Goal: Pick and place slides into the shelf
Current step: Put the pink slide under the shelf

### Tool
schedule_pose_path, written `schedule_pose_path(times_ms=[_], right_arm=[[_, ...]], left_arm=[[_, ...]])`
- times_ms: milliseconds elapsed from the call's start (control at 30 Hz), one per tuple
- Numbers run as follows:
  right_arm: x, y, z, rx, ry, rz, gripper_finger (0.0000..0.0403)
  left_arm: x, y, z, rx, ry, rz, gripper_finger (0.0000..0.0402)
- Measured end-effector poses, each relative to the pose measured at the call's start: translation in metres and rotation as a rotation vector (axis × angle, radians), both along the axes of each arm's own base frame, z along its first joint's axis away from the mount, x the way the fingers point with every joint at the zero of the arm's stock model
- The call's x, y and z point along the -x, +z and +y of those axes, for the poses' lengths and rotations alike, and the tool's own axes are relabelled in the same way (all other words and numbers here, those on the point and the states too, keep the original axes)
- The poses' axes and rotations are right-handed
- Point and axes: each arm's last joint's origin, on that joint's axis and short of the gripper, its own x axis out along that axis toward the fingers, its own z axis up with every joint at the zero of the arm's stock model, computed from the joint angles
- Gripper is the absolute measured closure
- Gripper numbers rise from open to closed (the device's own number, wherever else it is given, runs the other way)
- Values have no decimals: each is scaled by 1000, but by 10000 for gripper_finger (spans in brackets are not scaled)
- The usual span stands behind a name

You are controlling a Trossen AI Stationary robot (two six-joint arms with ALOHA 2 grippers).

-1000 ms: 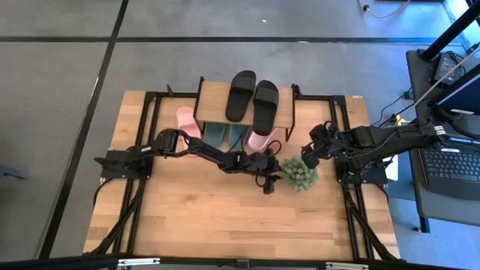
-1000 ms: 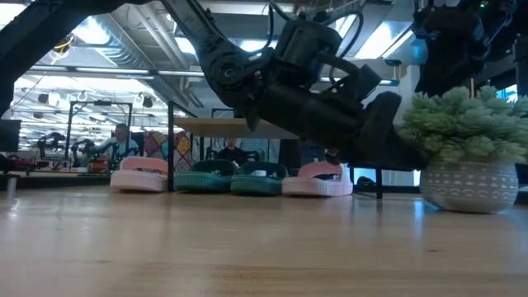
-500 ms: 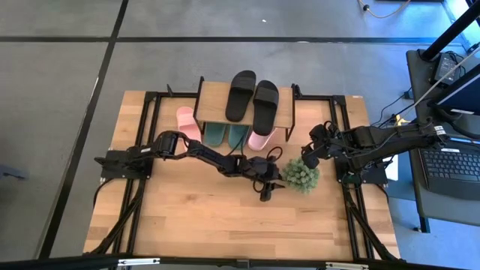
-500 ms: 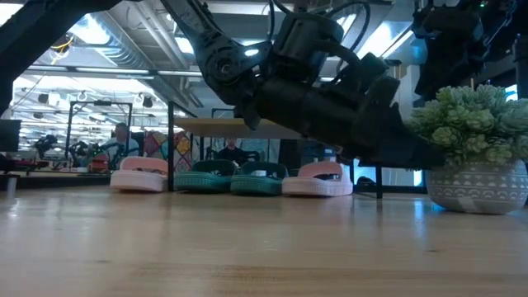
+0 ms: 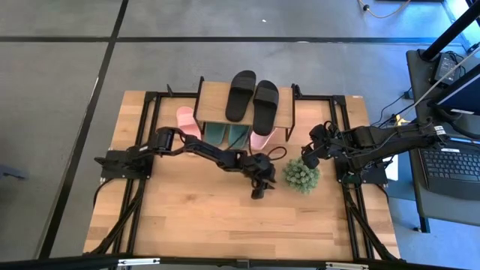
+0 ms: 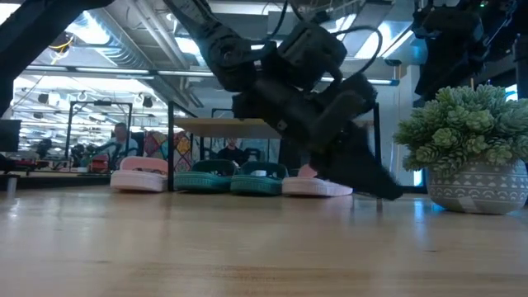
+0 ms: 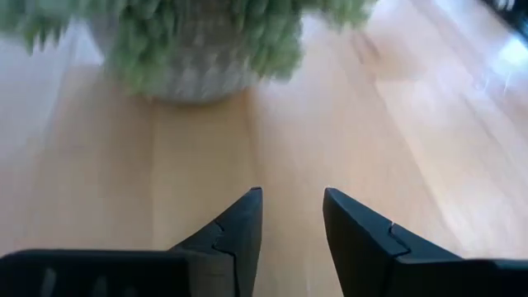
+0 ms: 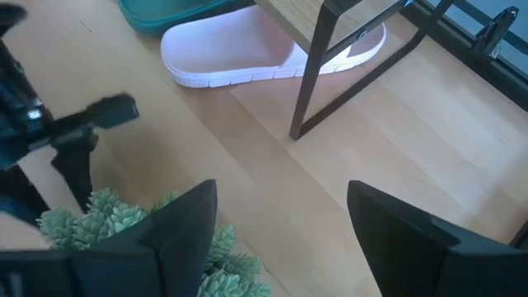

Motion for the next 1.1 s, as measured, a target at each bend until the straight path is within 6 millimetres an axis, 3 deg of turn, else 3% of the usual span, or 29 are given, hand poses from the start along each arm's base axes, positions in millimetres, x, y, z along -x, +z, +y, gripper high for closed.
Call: schedule_pose_path(times_ms=[200, 567, 833, 967, 1100], right_arm=[[0, 0, 0, 0, 0, 0, 130], [0, 0, 0, 14, 22, 10, 130], [-1, 1, -1, 80, 10, 3, 130], [-2, 3, -3, 148, -4, -7, 130], [-4, 4, -3, 164, 7, -21, 130]], left_arm=[[17, 21, 6, -71, -20, 147, 279], [62, 99, 17, -182, -11, 240, 279], [133, 144, 35, -259, 215, 141, 279], [172, 149, 40, -270, 331, 45, 279], [209, 141, 41, -266, 440, -8, 279]])
